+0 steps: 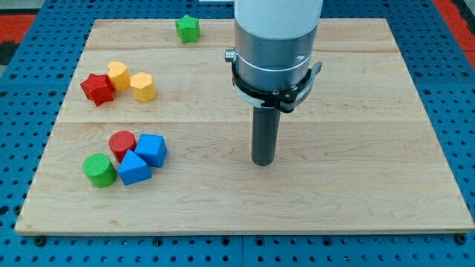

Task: Move red circle upwards

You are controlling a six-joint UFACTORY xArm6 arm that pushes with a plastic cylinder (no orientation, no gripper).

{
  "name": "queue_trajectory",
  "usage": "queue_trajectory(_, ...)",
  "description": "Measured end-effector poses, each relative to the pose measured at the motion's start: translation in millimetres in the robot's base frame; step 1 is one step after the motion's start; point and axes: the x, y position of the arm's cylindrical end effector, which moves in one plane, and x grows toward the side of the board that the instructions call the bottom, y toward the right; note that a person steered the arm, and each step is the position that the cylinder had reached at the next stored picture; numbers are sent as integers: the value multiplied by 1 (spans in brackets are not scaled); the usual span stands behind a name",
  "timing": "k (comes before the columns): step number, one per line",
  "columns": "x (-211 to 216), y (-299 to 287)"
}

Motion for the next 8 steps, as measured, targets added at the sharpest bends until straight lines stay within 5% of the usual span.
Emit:
queue_trajectory(6, 54, 6)
queue_trajectory(7, 90, -15)
queue_trajectory(8, 82, -130)
